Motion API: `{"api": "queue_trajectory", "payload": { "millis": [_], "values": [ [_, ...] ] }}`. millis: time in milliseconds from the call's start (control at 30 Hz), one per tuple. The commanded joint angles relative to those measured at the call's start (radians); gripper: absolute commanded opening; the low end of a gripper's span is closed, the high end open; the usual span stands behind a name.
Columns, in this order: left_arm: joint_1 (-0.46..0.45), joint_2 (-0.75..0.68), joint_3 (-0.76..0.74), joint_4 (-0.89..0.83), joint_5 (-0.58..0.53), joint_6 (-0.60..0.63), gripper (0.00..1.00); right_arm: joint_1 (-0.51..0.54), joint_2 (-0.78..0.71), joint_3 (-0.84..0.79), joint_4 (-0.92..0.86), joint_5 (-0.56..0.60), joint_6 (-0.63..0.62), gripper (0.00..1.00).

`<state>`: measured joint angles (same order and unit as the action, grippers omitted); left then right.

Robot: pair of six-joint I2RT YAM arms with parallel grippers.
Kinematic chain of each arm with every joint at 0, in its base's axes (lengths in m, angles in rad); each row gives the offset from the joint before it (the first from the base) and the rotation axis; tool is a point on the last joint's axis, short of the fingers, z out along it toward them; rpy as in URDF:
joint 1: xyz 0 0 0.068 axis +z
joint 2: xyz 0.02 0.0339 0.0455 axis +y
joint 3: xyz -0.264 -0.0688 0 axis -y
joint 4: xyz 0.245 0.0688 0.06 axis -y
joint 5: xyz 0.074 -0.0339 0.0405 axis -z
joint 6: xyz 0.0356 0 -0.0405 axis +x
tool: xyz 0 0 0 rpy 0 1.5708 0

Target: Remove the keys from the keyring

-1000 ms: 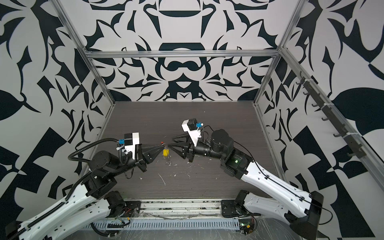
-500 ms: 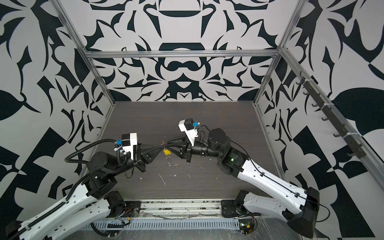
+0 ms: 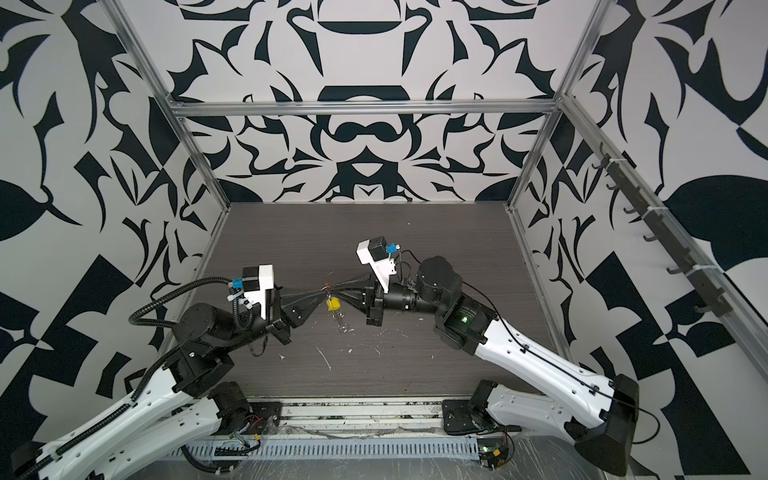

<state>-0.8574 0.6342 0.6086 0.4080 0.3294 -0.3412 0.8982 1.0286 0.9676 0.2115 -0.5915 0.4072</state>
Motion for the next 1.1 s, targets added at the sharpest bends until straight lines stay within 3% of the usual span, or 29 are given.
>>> {"api": "queue_trajectory", "payload": {
  "millis": [0, 33, 233, 367, 533, 733, 1067],
  "values": [
    [0.001, 0.001, -0.001, 0.025, 0.005, -0.001, 0.0, 0.004, -0.019, 0.029, 0.046, -0.014, 0.007, 0.0],
    [0.001, 0.001, 0.0, 0.02, 0.004, -0.002, 0.0, 0.003, -0.022, 0.032, 0.037, -0.014, 0.003, 0.0],
    [0.001, -0.023, 0.005, -0.031, -0.029, -0.009, 0.23, 0.005, -0.036, 0.066, -0.061, -0.005, -0.031, 0.0],
    [0.001, -0.048, 0.022, -0.102, -0.032, -0.01, 0.32, 0.004, -0.032, 0.132, -0.218, 0.002, -0.088, 0.0],
    [0.001, -0.073, 0.071, -0.244, -0.026, 0.004, 0.34, 0.005, -0.001, 0.251, -0.477, 0.018, -0.185, 0.0],
    [0.001, -0.037, 0.185, -0.444, 0.058, 0.017, 0.35, 0.003, 0.073, 0.396, -0.746, 0.039, -0.284, 0.0],
    [0.001, 0.083, 0.334, -0.648, 0.158, 0.051, 0.33, 0.006, 0.165, 0.545, -0.963, 0.036, -0.369, 0.0]
  ]
}}
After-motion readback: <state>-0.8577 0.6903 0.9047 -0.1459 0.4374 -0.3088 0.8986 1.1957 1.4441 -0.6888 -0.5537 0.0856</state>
